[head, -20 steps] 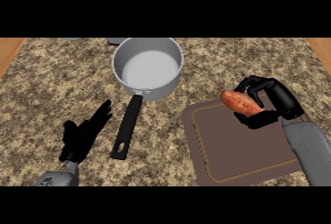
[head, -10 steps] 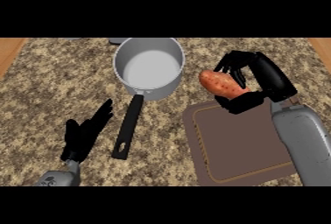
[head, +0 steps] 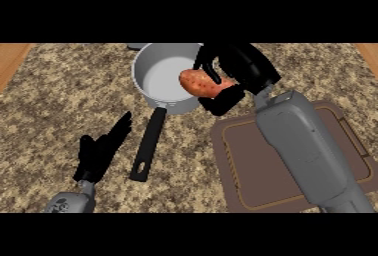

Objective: Pick the sweet potato from the tray and place it in the pot

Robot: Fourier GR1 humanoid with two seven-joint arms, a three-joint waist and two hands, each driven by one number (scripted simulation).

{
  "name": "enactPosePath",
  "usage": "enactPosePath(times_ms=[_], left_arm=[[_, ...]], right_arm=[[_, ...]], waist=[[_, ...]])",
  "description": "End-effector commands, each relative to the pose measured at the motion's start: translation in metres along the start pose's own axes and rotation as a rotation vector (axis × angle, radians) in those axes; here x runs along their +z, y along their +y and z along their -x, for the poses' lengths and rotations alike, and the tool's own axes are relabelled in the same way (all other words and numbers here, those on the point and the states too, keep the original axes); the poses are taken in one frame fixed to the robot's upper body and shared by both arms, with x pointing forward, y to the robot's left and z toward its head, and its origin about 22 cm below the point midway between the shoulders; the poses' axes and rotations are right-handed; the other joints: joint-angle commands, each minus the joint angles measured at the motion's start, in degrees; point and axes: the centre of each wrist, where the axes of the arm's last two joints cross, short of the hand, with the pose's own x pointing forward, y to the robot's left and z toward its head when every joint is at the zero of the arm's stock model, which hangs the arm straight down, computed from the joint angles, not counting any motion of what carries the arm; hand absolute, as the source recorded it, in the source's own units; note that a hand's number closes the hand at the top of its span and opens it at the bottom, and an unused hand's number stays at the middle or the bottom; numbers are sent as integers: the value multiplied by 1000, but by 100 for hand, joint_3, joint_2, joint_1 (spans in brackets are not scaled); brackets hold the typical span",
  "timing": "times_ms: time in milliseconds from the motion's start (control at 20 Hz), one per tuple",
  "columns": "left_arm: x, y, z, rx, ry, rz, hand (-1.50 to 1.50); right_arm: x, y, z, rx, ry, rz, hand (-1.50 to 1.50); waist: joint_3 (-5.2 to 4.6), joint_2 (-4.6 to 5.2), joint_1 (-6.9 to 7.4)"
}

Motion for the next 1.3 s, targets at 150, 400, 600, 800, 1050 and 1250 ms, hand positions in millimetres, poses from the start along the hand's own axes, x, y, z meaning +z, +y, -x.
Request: enactPosePath(times_ms=[150,400,600,800,1050,1250], left_arm=[[-3,6,3,18,29,28,0],[-2,14,-3,-22,33,27,0],[-1,6,3,-1,11,27,0],[-8,-7,-3,-3,20,60,0],[-19,-2,-11,-24,-4,54,0],[-14,-7,1,-14,19,50,0]], right_arm=[[-52,36,-48,163,9,-86,150],[-56,50,-40,482,94,-114,150],[-69,85,-46,551,160,-233,150],[-64,106,-15,549,398,-424,150],[-67,113,-12,532,479,-490,-150],[-69,97,-25,220,311,-318,-150]], waist=[[-16,42,71],[-17,32,56],[-16,44,121],[-22,77,296],[-18,95,358],[-11,104,337]])
